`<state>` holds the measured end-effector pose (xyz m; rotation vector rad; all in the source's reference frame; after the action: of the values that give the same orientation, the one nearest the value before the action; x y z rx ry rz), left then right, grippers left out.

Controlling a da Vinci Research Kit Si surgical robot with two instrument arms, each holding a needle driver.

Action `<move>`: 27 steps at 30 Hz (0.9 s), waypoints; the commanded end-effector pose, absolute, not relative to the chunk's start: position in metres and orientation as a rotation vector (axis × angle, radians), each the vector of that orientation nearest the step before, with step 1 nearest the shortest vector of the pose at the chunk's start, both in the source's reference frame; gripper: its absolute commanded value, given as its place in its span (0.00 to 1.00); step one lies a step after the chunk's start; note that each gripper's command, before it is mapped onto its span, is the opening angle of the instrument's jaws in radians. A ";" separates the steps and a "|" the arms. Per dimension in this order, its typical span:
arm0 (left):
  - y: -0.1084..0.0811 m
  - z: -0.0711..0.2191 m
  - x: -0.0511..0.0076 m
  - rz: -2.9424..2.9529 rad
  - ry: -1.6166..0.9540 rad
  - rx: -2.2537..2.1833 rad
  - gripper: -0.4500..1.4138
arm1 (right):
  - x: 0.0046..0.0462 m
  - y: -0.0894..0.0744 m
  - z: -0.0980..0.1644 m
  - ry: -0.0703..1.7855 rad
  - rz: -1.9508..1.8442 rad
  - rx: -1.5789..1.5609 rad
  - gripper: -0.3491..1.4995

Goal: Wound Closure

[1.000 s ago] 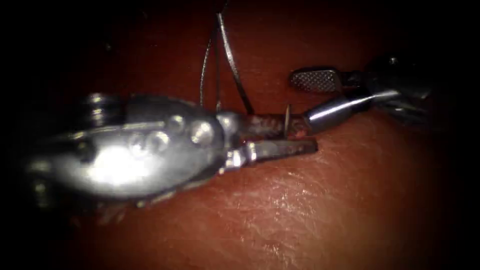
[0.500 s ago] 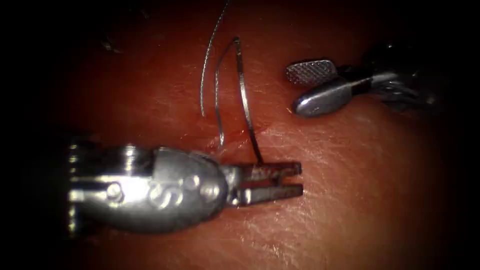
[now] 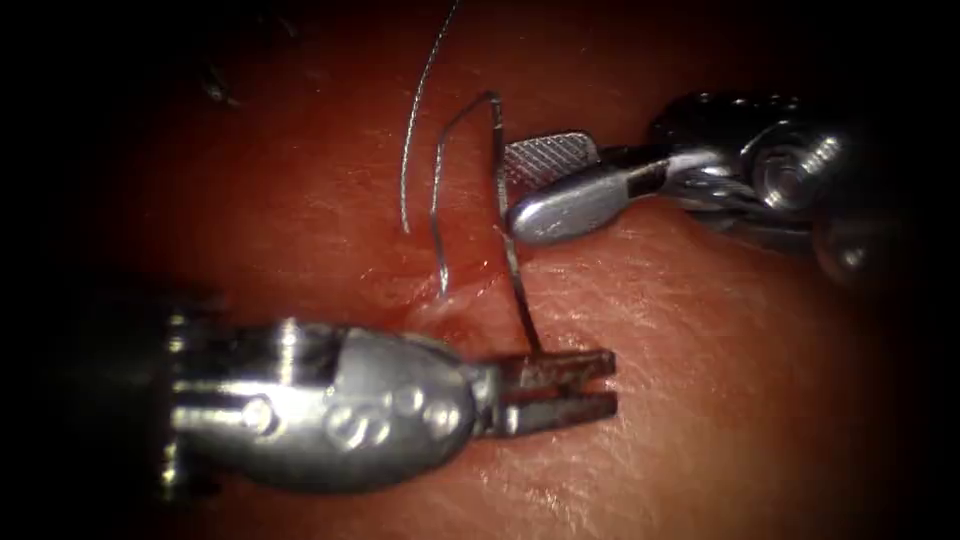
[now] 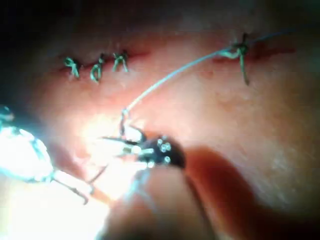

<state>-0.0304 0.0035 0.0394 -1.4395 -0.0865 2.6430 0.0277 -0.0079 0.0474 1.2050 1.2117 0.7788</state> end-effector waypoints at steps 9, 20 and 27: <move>0.003 0.040 -0.0310 2.643 -0.089 -1.441 0.00 | 0.0287 -0.009 0.048 1.210 0.778 1.209 0.24; 0.003 0.039 -0.0311 2.651 -0.086 -1.449 0.00 | 0.0295 -0.010 0.048 1.190 0.779 1.234 0.12; 0.003 0.039 -0.0312 2.651 -0.086 -1.449 0.00 | 0.0295 -0.010 0.049 1.189 0.778 1.236 0.49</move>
<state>-0.0306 0.0032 0.0386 -1.4477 -0.0828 2.6522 0.0289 -0.0094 0.0480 1.2342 1.1882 0.7798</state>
